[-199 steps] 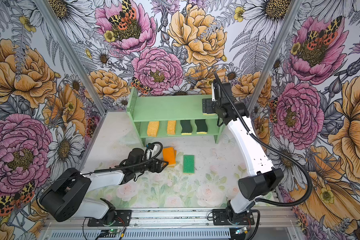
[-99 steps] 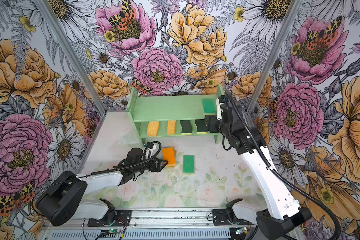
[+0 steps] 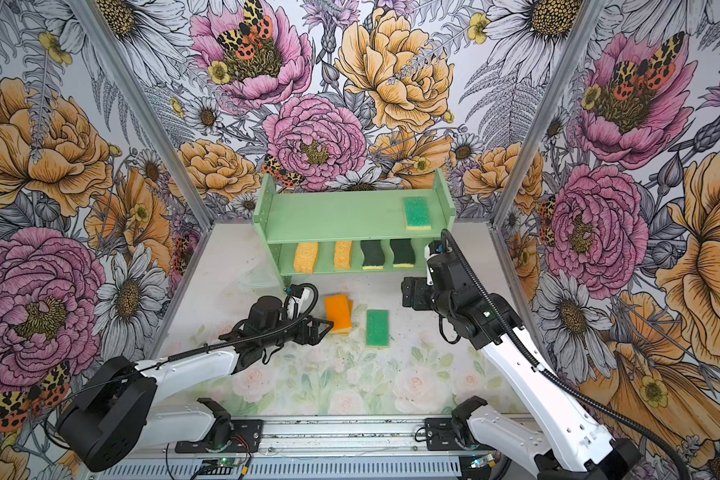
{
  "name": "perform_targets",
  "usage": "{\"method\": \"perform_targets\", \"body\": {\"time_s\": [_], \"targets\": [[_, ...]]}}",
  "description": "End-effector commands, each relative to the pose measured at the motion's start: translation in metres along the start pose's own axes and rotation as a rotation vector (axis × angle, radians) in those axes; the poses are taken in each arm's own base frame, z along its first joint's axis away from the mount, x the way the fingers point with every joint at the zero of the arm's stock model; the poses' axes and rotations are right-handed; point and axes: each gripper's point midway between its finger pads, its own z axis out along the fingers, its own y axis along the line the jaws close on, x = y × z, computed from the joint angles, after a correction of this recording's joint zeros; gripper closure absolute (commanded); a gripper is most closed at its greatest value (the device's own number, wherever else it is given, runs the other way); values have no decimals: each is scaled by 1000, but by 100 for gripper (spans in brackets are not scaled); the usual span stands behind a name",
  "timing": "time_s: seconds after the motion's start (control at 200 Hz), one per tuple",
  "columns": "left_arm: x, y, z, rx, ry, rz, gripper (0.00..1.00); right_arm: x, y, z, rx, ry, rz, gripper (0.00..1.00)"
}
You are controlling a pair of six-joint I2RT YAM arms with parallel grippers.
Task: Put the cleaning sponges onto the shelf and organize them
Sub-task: 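Withdraw the right gripper and lower it onto the remaining green sponge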
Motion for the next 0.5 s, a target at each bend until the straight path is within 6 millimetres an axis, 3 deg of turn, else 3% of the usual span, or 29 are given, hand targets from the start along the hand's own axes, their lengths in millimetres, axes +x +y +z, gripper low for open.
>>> {"method": "perform_targets", "body": {"time_s": [0.0, 0.495], "targets": [[-14, -5, -6, -9, -39, 26, 1, 9, 12, 8, -48, -16, 47, 10], [-20, -2, -24, -46, -67, 40, 1, 77, 28, 68, 33, 76, 73, 9]]}}
